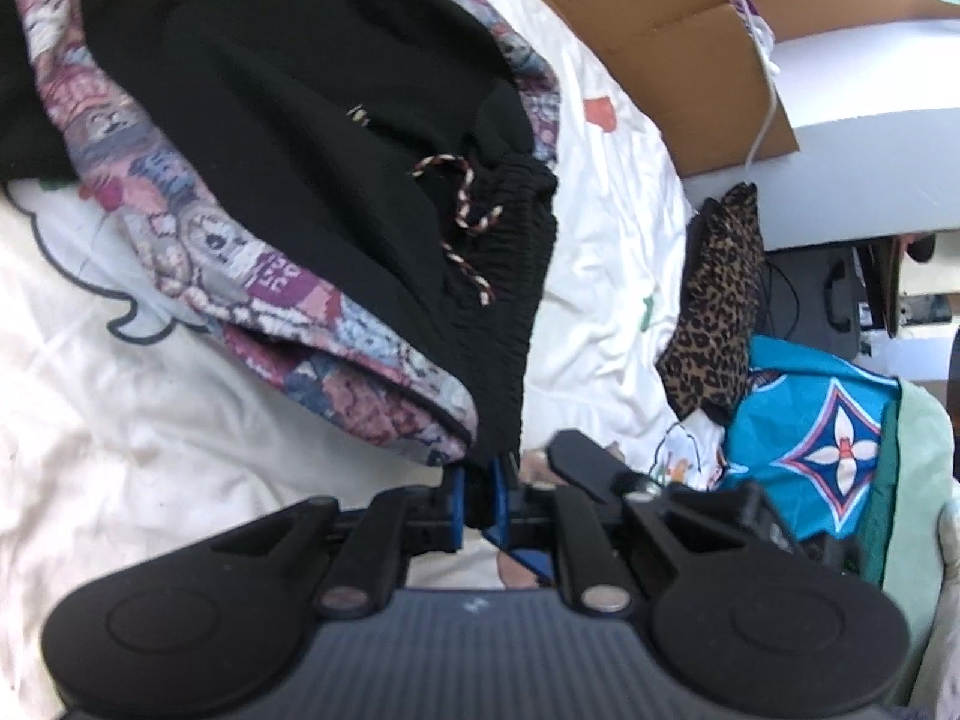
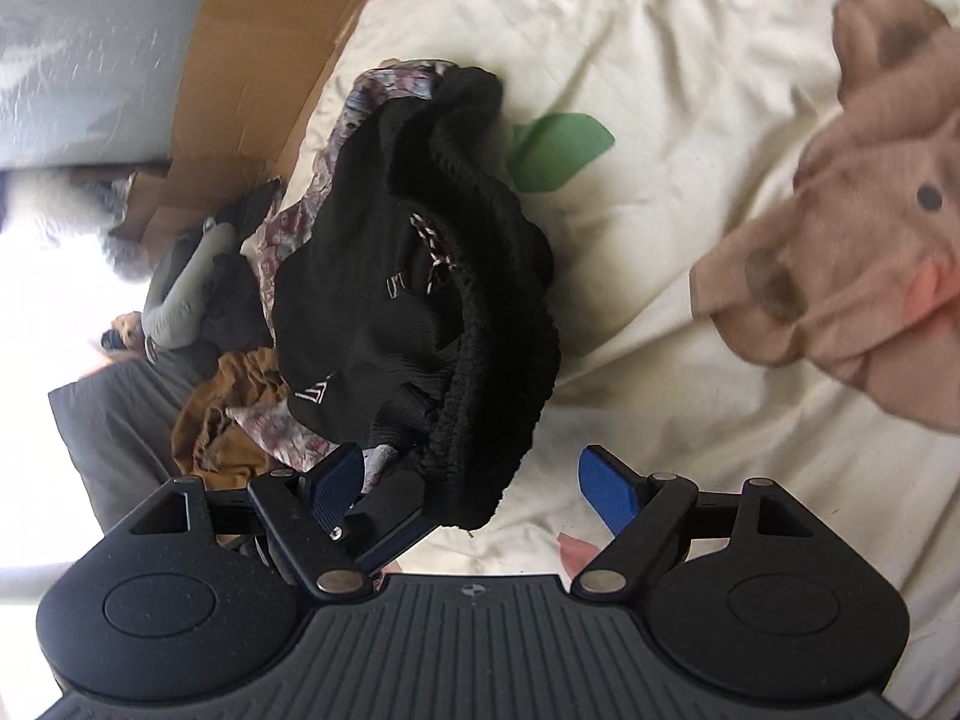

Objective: Fold clothes
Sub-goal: 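Grasp the pants waistband with the right gripper while the left gripper holds the pants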

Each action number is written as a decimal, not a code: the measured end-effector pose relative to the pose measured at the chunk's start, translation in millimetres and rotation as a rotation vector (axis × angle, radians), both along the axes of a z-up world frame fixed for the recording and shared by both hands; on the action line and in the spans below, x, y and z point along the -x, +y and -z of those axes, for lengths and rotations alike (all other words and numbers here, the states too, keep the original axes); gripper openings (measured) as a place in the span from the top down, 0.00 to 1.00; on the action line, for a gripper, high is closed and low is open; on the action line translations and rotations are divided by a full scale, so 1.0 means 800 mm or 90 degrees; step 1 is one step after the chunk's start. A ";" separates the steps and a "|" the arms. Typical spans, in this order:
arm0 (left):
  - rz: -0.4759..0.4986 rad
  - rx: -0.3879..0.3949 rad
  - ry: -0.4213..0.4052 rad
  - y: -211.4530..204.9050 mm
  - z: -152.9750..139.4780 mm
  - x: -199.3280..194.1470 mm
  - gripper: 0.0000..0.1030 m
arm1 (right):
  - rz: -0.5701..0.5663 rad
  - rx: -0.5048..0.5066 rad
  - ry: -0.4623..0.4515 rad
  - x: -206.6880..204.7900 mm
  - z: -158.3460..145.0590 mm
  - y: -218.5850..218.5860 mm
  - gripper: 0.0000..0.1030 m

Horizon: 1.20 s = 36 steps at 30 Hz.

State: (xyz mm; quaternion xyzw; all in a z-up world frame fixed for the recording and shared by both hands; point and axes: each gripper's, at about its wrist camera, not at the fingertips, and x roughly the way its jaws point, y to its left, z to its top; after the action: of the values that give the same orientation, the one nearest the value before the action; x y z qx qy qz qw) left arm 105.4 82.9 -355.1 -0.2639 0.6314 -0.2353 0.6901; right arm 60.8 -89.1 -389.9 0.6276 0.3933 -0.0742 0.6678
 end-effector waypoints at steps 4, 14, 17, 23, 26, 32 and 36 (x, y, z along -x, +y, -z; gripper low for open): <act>0.045 0.000 -0.017 -0.004 -0.007 -0.002 0.91 | 0.019 -0.038 -0.009 0.000 0.013 -0.002 0.21; 0.169 0.004 -0.063 -0.031 -0.026 0.001 1.00 | 0.075 -0.165 -0.064 0.002 0.047 0.003 0.39; 0.233 0.014 -0.080 -0.047 -0.034 0.012 1.00 | 0.078 -0.181 -0.069 0.004 0.051 0.005 0.71; 0.301 -0.054 -0.093 -0.059 -0.032 0.022 1.00 | 0.058 -0.132 -0.049 0.006 0.046 0.002 0.90; 0.274 -0.079 -0.090 -0.041 -0.035 0.008 1.00 | 0.063 -0.118 -0.052 0.012 0.045 0.000 0.91; 0.209 -0.125 -0.102 -0.002 -0.047 -0.022 1.00 | 0.061 -0.070 -0.030 0.016 0.040 -0.008 0.93; 0.171 -0.139 -0.108 0.017 -0.054 -0.037 0.98 | 0.070 -0.049 -0.017 0.023 0.038 -0.016 0.94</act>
State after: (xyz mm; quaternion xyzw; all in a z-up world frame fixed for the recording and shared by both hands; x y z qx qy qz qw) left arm 135.3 96.8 -312.0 -0.0802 0.6219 -0.2770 0.7280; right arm 42.1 -102.2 -420.6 0.6743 0.3518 -0.0877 0.6433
